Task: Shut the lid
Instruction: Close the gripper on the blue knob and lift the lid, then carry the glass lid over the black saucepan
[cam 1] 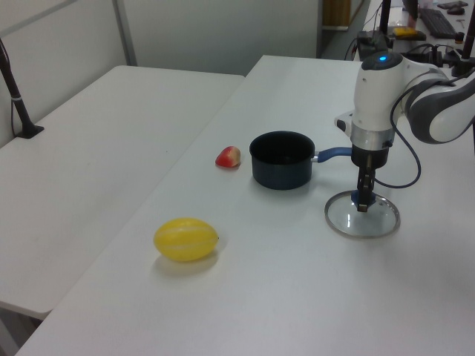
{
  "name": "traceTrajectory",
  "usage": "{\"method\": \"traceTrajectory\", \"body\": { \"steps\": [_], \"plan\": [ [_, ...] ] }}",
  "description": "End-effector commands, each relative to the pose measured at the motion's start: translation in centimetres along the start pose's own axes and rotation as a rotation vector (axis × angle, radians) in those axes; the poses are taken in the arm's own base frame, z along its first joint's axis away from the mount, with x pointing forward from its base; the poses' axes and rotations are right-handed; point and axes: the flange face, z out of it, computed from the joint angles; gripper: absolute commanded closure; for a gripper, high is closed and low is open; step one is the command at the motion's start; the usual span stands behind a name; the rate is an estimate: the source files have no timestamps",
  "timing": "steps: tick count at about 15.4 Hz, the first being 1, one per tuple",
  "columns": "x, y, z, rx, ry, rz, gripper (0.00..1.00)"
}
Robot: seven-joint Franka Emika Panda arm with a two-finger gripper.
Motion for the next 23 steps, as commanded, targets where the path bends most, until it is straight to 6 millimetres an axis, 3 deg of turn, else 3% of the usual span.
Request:
{"method": "traceTrajectory", "body": {
  "steps": [1,6,12,15,17,23],
  "plan": [
    [-0.6,-1.7,-2.2,-0.028,-0.023,-0.029,0.91],
    [0.8,-2.4,-6.9,-0.002,-0.063,0.007,0.91],
    [3.7,-1.3,-16.6,0.094,-0.042,0.073,0.91],
    [4.9,0.7,-19.6,0.113,0.001,0.111,0.91],
    [6.2,3.2,-21.6,0.126,0.046,0.156,0.91],
    [10.3,10.6,-23.6,0.139,0.116,0.265,0.91]
  ]
}}
